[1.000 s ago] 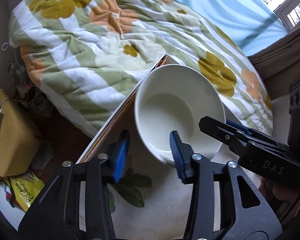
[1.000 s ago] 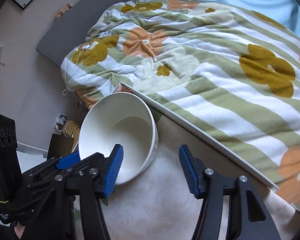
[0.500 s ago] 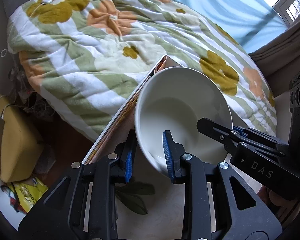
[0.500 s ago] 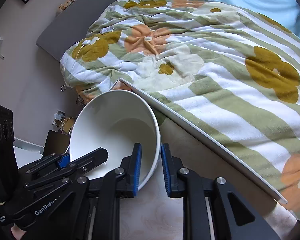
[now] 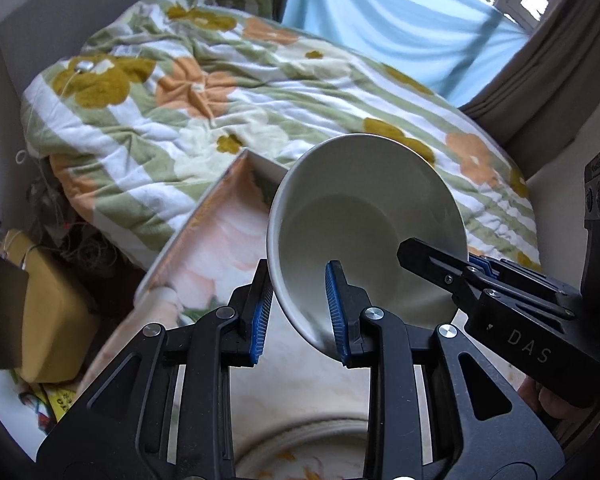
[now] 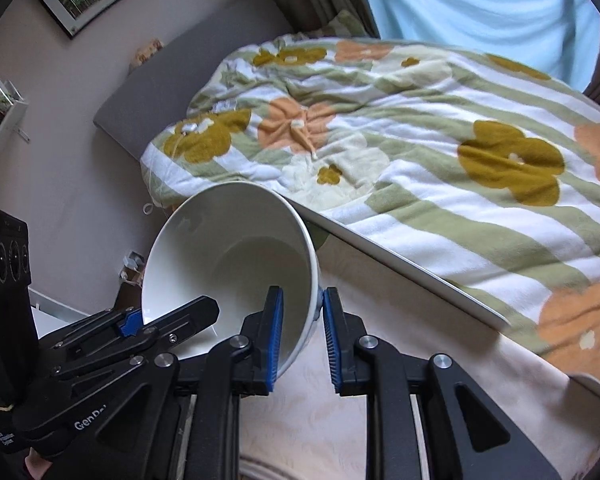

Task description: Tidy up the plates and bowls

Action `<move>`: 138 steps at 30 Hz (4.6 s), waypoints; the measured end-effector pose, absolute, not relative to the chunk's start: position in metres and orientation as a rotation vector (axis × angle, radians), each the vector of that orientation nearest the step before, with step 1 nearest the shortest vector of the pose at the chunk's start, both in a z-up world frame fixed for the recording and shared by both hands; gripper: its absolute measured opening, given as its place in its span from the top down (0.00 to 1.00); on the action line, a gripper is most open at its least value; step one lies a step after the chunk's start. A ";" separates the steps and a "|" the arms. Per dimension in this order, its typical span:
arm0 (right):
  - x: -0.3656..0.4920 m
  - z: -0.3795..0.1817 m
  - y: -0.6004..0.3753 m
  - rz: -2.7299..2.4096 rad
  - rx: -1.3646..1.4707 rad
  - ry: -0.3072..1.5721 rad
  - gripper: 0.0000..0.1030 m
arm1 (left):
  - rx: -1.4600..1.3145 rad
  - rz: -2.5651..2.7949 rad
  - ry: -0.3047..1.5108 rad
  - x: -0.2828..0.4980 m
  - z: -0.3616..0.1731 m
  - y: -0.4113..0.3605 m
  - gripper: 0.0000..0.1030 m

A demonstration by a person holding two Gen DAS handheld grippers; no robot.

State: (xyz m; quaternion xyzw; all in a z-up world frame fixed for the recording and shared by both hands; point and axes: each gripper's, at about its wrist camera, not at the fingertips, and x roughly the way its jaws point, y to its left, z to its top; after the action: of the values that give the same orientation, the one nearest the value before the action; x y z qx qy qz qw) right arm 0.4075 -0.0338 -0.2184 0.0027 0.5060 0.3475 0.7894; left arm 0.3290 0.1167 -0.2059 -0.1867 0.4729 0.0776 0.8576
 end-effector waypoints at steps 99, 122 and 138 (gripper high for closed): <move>0.136 -0.163 -0.387 0.215 0.122 0.848 0.13 | 0.020 -0.150 0.793 0.155 -0.136 -0.189 0.00; 0.172 -0.243 -0.393 0.091 -0.071 1.275 0.01 | 0.219 -0.331 1.275 0.208 -0.249 -0.212 0.01; 0.210 -0.302 -0.374 0.306 -0.097 1.495 0.57 | 0.236 -0.472 1.483 0.240 -0.311 -0.250 0.74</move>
State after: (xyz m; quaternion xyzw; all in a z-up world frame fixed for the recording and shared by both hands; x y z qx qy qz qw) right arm 0.2103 -0.3739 -0.3021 -0.0440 0.6766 0.1387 0.7218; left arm 0.2397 -0.2500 -0.3111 0.1060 0.6673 -0.2124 0.7060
